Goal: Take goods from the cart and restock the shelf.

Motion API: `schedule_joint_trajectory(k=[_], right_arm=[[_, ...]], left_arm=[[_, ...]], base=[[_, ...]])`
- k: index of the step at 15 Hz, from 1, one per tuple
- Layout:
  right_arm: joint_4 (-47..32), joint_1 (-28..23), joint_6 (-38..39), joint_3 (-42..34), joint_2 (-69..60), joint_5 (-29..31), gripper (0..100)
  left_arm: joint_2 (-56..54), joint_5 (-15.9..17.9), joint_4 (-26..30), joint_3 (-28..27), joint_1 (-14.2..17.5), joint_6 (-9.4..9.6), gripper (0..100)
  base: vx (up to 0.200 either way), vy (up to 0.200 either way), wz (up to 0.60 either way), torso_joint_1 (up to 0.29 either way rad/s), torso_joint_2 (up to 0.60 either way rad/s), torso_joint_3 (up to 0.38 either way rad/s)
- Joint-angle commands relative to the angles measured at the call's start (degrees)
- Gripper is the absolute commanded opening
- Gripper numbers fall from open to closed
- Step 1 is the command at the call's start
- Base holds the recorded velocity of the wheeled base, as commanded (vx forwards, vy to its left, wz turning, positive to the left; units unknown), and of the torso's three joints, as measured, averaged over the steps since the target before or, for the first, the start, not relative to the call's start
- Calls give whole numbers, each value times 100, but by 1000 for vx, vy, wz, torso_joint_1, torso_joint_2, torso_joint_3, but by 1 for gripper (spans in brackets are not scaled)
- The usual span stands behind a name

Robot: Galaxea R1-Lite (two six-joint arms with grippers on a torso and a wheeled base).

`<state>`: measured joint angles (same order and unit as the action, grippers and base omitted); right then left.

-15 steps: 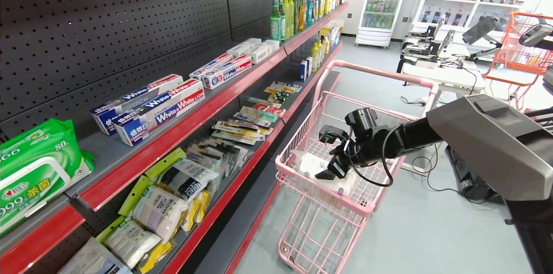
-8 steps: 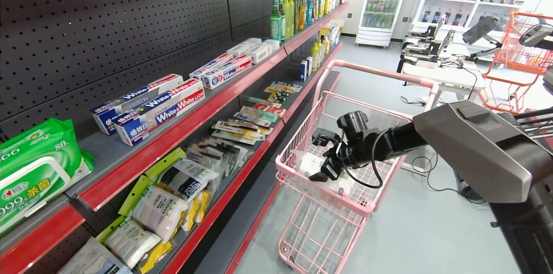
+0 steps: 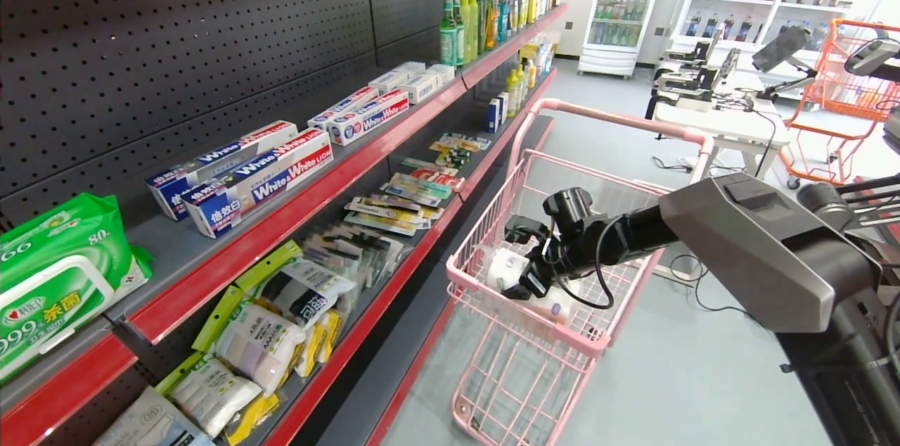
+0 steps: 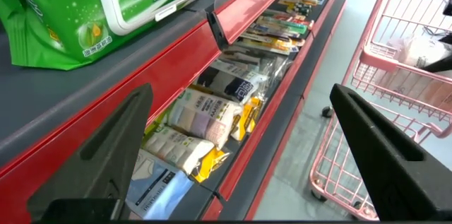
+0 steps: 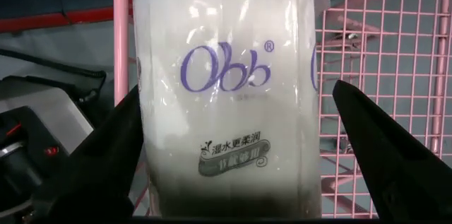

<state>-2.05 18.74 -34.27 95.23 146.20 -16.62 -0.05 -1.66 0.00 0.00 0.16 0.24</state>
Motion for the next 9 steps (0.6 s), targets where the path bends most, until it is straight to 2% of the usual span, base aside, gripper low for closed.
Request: schedule_joint_trajectory(k=[1,5,9], right_arm=[[-199,-19,-10,30,102,0,100],[-569,-37,-10,206,102,0,100],[-1324,-195,-27,268,-22,0,100]], left_arm=[[5,-1,-9,0,2,11,100],[5,-1,-9,0,2,2,100],[5,-1,0,0,2,2,100]], base=[[0,0,0,0,0,0],[0,0,0,0,0,0],[0,0,0,0,0,0]])
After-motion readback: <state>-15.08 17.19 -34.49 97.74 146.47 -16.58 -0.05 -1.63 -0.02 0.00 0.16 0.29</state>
